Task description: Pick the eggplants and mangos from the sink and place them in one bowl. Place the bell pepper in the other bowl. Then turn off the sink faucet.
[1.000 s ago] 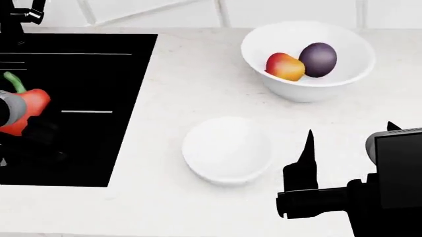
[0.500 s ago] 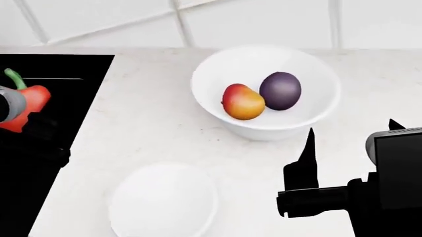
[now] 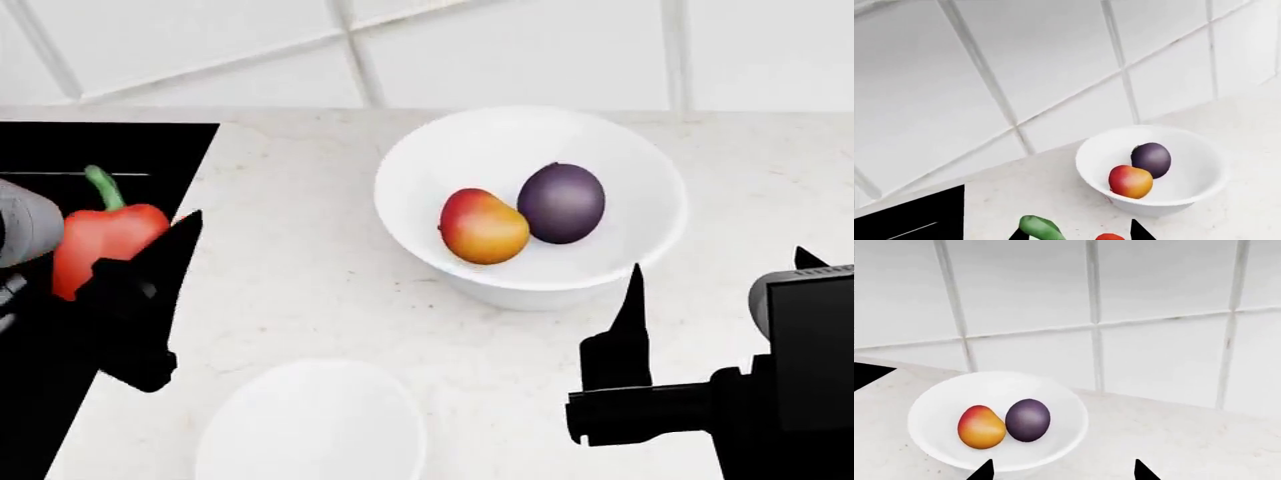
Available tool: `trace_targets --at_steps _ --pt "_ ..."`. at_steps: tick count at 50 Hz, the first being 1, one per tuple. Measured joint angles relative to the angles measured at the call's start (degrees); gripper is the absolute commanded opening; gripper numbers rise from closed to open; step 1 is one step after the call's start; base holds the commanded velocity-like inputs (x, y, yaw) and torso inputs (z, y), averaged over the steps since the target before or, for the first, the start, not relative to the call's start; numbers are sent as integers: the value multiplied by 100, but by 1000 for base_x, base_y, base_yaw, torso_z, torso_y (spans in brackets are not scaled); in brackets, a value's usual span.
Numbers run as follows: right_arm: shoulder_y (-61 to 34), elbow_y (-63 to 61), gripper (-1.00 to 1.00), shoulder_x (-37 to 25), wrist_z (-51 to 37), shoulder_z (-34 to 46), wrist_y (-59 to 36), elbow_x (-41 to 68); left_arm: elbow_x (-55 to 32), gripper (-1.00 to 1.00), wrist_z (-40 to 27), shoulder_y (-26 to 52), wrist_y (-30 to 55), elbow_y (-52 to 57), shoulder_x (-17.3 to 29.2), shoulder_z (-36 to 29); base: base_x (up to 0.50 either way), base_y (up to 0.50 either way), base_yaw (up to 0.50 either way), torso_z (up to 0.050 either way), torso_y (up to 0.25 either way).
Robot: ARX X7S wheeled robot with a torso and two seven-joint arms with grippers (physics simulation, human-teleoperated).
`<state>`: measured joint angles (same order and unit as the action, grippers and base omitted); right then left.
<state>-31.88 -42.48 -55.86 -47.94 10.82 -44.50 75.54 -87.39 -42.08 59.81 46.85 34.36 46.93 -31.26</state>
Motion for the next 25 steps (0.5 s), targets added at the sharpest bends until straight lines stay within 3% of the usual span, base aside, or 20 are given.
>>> trace_targets --at_steps 25 --pt "2 -7 100 15 -25 40 -14 56 -1858 -100 -659 1029 624 147 -840 -802 0 0 0 0 0"
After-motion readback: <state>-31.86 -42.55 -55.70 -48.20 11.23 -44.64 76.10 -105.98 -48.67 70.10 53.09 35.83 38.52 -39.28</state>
